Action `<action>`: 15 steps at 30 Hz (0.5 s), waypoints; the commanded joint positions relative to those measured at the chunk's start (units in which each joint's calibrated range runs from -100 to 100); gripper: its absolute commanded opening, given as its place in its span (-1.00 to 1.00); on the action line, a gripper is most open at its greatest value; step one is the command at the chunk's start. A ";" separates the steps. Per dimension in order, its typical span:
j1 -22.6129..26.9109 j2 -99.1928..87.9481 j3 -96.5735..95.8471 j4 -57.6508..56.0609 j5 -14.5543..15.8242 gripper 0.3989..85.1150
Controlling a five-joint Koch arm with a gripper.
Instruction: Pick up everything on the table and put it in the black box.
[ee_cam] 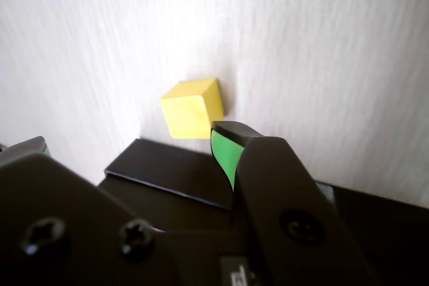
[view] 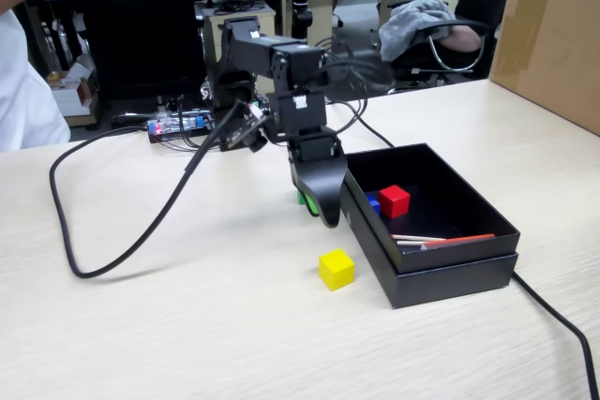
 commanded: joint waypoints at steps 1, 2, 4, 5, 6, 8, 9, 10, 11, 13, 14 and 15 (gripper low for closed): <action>-0.15 4.63 6.91 1.79 -1.95 0.12; -0.05 5.55 6.91 1.88 -2.00 0.12; 0.15 8.19 6.64 1.79 -2.05 0.12; 0.20 8.76 6.55 1.79 -2.00 0.12; 0.20 9.11 6.55 1.79 -2.00 0.12; 0.29 9.57 6.64 1.79 -2.00 0.11; 0.29 9.91 6.73 1.79 -2.00 0.11; 0.29 10.72 6.91 1.79 -2.00 0.11; 0.29 11.63 7.00 1.79 -2.15 0.10; 0.29 13.35 7.00 1.79 -2.34 0.01; 0.29 13.93 7.00 1.44 -2.34 -0.06; 0.29 14.39 7.00 1.18 -2.34 -0.13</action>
